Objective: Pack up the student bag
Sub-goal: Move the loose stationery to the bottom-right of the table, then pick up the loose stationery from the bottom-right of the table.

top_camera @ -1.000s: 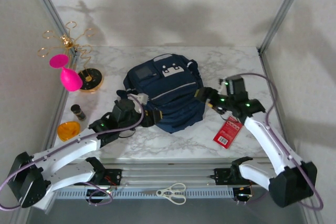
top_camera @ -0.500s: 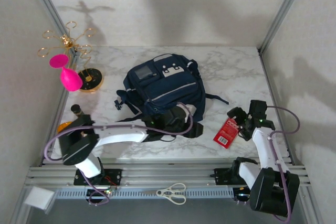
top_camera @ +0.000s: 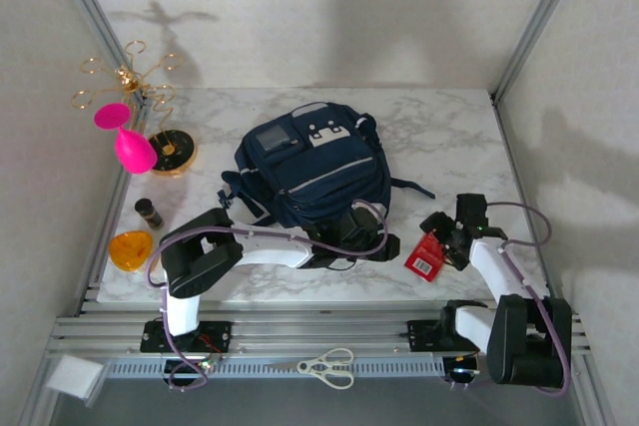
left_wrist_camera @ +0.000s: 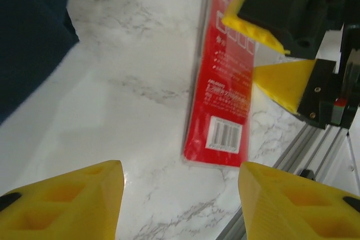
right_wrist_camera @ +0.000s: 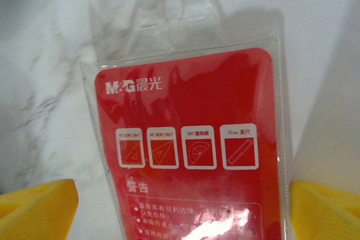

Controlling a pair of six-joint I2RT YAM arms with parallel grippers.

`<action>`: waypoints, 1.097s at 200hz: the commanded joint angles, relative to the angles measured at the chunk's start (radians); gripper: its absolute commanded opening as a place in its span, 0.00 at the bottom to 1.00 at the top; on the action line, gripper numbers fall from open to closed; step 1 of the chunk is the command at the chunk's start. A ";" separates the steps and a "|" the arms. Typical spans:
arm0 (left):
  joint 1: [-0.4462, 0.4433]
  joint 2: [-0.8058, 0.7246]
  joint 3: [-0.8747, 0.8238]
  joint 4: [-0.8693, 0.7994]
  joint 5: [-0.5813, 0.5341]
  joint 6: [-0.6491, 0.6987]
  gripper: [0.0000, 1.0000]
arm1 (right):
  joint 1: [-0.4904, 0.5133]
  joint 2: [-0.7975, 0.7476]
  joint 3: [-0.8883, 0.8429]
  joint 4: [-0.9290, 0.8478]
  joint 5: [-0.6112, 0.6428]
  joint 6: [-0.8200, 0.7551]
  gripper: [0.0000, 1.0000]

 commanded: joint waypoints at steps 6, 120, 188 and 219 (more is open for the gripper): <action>0.024 0.050 0.018 0.069 -0.012 -0.043 0.55 | 0.056 0.054 0.043 0.130 -0.299 -0.016 0.92; 0.050 0.206 0.138 0.003 -0.052 -0.041 0.28 | 0.040 -0.052 0.008 -0.084 -0.172 -0.068 0.70; 0.051 0.277 0.192 -0.067 -0.050 -0.036 0.20 | 0.099 0.040 -0.065 0.029 -0.202 -0.037 0.69; 0.060 0.293 0.178 -0.107 -0.059 -0.060 0.10 | 0.105 0.027 -0.064 0.084 -0.282 -0.031 0.70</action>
